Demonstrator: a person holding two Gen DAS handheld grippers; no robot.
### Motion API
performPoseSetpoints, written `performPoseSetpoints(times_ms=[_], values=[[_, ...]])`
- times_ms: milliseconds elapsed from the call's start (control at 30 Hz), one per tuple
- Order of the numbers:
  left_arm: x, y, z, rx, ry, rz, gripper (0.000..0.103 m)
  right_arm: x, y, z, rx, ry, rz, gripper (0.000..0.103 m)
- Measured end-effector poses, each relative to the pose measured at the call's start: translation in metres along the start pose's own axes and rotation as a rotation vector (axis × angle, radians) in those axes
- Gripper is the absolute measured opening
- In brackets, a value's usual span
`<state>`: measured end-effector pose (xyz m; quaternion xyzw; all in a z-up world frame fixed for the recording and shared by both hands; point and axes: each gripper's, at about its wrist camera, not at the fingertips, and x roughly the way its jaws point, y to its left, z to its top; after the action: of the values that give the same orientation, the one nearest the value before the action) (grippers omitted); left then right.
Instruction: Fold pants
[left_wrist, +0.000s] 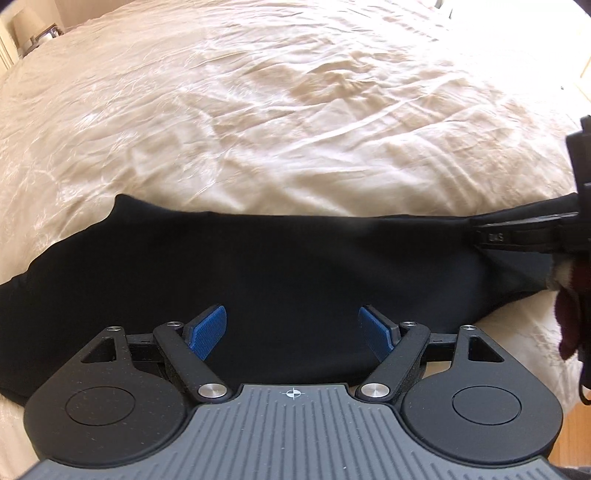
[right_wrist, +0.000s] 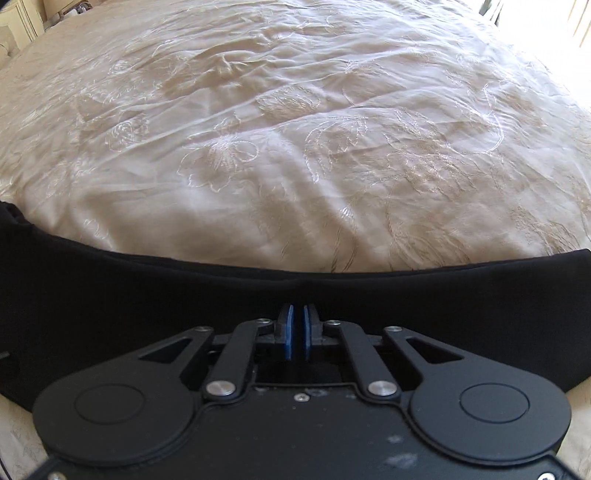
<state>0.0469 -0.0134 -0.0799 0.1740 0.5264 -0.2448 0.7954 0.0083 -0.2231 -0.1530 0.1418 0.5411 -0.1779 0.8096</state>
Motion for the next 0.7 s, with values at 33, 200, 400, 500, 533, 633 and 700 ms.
performPoseSetpoints(times_ms=[33, 200, 400, 500, 533, 633, 700], values=[[-0.003, -0.010, 0.001, 0.006, -0.007, 0.004, 0.077, -0.002, -0.004, 0.003, -0.009, -0.014, 0.015, 0.003], [0.000, -0.048, 0.009, 0.034, -0.024, 0.025, 0.078, -0.026, -0.032, 0.004, -0.003, -0.069, 0.093, 0.016], [0.006, -0.087, 0.022, 0.064, -0.032, 0.018, 0.078, -0.078, -0.112, -0.021, 0.174, -0.131, 0.103, 0.027], [0.011, -0.106, 0.029, 0.087, -0.031, 0.001, 0.078, -0.099, -0.148, -0.036, 0.220, -0.174, 0.042, 0.031], [0.013, -0.113, 0.031, 0.101, -0.032, -0.005, 0.078, -0.105, -0.159, -0.039, 0.231, -0.186, 0.022, 0.031], [0.024, -0.133, 0.037, 0.151, -0.025, -0.010, 0.078, -0.110, -0.188, -0.047, 0.258, -0.199, -0.013, 0.035], [0.033, -0.145, 0.040, 0.188, -0.014, -0.012, 0.078, -0.109, -0.206, -0.052, 0.285, -0.186, -0.020, 0.037]])
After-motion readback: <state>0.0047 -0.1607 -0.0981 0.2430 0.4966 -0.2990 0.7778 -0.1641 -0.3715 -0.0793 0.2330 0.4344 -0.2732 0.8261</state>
